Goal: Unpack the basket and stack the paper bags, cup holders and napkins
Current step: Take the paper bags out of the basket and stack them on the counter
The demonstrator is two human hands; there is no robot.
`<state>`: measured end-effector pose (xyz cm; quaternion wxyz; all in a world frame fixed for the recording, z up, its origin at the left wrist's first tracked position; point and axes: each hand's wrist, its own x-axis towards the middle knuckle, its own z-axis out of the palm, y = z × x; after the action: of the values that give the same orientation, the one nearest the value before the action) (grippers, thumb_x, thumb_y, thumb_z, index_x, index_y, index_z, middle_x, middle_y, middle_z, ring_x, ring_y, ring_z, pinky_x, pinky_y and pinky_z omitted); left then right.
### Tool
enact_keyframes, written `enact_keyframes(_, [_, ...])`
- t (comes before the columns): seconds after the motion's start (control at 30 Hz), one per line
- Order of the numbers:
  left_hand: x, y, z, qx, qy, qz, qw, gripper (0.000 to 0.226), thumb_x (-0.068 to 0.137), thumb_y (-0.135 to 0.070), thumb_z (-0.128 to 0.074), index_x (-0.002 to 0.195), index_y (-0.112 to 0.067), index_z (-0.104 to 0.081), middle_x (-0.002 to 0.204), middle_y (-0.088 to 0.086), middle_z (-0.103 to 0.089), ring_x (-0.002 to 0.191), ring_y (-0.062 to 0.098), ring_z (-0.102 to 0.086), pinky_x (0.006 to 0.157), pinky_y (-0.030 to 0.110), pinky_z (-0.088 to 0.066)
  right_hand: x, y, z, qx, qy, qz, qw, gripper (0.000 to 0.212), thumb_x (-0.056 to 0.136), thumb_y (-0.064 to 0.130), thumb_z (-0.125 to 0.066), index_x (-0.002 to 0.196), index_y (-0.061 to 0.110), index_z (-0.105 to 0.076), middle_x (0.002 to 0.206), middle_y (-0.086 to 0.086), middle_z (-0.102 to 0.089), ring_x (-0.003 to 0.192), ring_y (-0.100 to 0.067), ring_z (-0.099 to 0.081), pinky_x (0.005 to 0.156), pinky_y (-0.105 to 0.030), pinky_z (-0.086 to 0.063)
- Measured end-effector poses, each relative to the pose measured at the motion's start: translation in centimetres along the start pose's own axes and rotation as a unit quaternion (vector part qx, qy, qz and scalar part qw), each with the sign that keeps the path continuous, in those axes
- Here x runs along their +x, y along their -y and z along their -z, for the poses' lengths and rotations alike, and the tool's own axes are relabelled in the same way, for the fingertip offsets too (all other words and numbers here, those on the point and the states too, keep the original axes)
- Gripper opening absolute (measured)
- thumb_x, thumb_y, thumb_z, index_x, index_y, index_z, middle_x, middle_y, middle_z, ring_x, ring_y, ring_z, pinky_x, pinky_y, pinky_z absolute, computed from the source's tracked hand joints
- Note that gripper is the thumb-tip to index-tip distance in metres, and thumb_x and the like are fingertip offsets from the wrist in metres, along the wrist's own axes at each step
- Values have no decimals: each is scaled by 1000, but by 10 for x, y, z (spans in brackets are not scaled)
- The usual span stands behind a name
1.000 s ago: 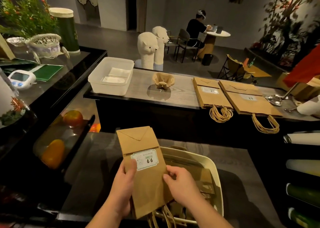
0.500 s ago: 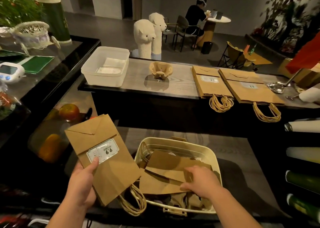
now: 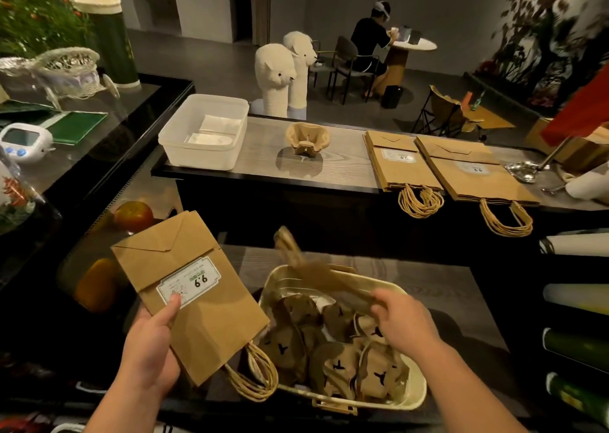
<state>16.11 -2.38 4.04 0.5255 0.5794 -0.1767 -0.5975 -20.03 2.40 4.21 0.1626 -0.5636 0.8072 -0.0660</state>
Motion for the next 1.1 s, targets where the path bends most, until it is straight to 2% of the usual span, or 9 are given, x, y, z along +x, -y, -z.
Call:
enact_keyframes(0.1, [-2, 2, -4, 7, 8, 5, 1000, 27, 105, -25, -54, 131, -33, -57, 124, 6, -70, 113, 32, -66, 97, 59, -50, 6, 2, 15, 107, -47, -5, 993, 29, 104, 26, -53, 132, 33, -53, 116, 11, -66, 107, -18, -64, 83, -35, -51])
enact_keyframes(0.27, [-12, 10, -16, 28, 41, 7, 999, 31, 106, -23, -53, 136, -32, -55, 122, 5, -72, 112, 34, -67, 97, 60, -51, -1, 19, 32, 363, 21, 3, 931, 34, 105, 11, -51, 131, 32, -58, 120, 20, -65, 114, -1, -59, 103, -34, -50])
enact_keyframes(0.4, [-21, 17, -27, 63, 69, 19, 996, 25, 104, -22, -55, 128, -28, -56, 120, 8, -71, 109, 35, -67, 91, 56, -54, -9, 24, 36, 320, 5, 42, 947, 38, 106, 11, -47, 116, 44, -60, 113, 19, -69, 110, -2, -63, 91, -26, -55])
enact_keyframes(0.5, [-23, 17, -30, 75, 73, 35, 994, 17, 104, -20, -57, 119, -26, -57, 118, 11, -71, 106, 37, -69, 91, 56, -55, -8, 23, 51, 256, -40, 68, 963, 38, 106, 18, -46, 104, 54, -60, 105, 19, -65, 108, -4, -59, 92, -34, -54])
enact_keyframes(0.57, [-23, 15, -31, 84, 80, 41, 992, 12, 104, -20, -57, 115, -26, -58, 116, 12, -72, 105, 38, -69, 92, 59, -55, -6, 23, 67, 199, -81, 94, 972, 38, 105, 17, -48, 97, 51, -63, 104, 23, -58, 113, 2, -44, 107, -39, -32])
enact_keyframes(0.67, [-23, 9, -36, 96, 105, 43, 989, 13, 104, -20, -56, 116, -24, -60, 109, 11, -75, 102, 37, -71, 90, 59, -56, -12, 32, 98, 112, -142, 181, 967, 47, 100, 5, -53, 86, 50, -60, 114, 26, -52, 125, -3, -31, 108, -32, -12])
enact_keyframes(0.77, [-26, 4, -46, 131, 163, 45, 977, 20, 104, -22, -57, 123, -26, -61, 105, 8, -79, 99, 34, -75, 85, 54, -59, -21, 54, 114, 9, -96, 245, 965, 37, 98, 14, -57, 87, 49, -62, 144, 15, -32, 148, -11, -1, 123, -45, 6])
enact_keyframes(0.87, [-36, 1, -60, 183, 233, 54, 954, 26, 104, -19, -56, 125, -32, -60, 108, 5, -79, 100, 27, -76, 87, 50, -59, -22, 83, 103, -78, -53, 289, 953, 23, 99, 25, -55, 99, 47, -64, 160, 15, -6, 150, -17, 27, 119, -53, 24])
enact_keyframes(1.1, [-71, 2, -86, 220, 337, 61, 914, 32, 97, -30, -63, 127, -40, -61, 109, 6, -78, 102, 27, -75, 92, 47, -59, -22, 117, 47, -104, -72, 390, 912, 29, 93, 24, -65, 114, 44, -63, 163, -1, -11, 154, -29, 20, 121, -60, 13])
